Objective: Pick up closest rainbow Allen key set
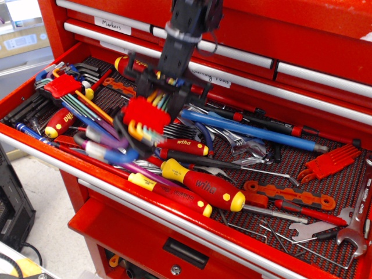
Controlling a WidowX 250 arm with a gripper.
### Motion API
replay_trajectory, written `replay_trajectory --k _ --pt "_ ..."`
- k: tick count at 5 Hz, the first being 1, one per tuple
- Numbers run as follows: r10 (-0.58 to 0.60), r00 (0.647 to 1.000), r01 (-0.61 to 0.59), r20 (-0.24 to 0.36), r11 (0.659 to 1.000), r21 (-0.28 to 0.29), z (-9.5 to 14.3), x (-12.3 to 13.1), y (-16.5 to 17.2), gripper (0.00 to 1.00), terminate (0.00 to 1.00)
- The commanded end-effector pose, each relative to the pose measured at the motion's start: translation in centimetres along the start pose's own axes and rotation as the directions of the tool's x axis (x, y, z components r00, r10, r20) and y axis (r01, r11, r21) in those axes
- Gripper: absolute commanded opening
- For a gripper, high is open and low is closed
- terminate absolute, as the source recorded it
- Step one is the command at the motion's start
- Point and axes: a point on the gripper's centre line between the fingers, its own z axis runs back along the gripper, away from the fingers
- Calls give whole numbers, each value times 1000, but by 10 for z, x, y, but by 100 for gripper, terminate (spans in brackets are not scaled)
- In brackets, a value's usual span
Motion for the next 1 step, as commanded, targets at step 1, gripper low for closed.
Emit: replay_trajectory --k 1 --pt "26 978 -37 205 998 47 68 -9 13 0 100"
